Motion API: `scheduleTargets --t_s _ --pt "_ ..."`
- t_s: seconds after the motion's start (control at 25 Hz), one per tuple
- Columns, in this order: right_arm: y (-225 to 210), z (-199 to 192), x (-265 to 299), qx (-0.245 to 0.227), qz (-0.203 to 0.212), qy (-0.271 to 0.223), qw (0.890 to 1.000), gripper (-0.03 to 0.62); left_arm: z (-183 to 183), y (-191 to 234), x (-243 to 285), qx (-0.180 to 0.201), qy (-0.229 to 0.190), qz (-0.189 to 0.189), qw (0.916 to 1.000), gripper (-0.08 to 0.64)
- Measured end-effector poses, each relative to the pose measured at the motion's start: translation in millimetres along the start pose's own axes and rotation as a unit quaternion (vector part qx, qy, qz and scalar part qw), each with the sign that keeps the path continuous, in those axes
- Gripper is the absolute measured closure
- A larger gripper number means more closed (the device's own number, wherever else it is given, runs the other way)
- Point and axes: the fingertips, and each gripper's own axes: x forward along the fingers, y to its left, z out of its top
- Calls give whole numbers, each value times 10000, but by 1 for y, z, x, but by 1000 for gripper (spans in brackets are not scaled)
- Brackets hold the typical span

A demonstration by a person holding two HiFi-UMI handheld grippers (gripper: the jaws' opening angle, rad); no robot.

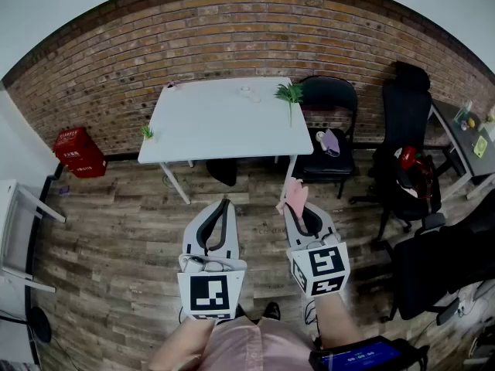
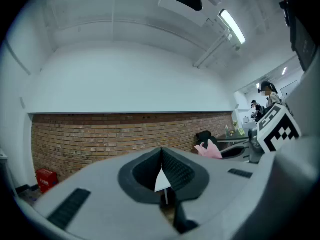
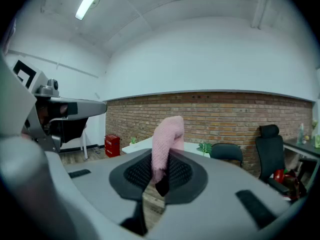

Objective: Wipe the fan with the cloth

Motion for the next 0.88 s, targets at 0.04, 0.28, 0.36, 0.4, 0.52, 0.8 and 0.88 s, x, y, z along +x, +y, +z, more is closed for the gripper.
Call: scheduleTargets --t_s 0.04,0.28,0.36,0.4,0.52,0.8,0.88 --pt "0 0 0 -5 2 -1 10000 543 1 0 -1 -5 -29 18 10000 548" --pt "-3 -2 0 -4 -1 19 10000 543 4 -2 1 -177 -147 -72 9997 366" --pt "-4 -2 1 -2 7 16 10000 543 4 -4 1 -180 -141 -96 9997 350" --pt "-4 -3 1 -1 10 10 10000 543 3 -4 2 -167 -126 -82 9997 350" --pt "-6 -2 0 83 -4 -71 9999 543 1 -3 2 -125 -92 -47 9999 350" --pt "-15 -4 -6 110 85 -93 9999 534 2 -10 5 -130 -73 88 9998 350" --pt "-20 -9 -10 71 149 -79 9998 534 1 -17 5 -123 -66 164 9998 350"
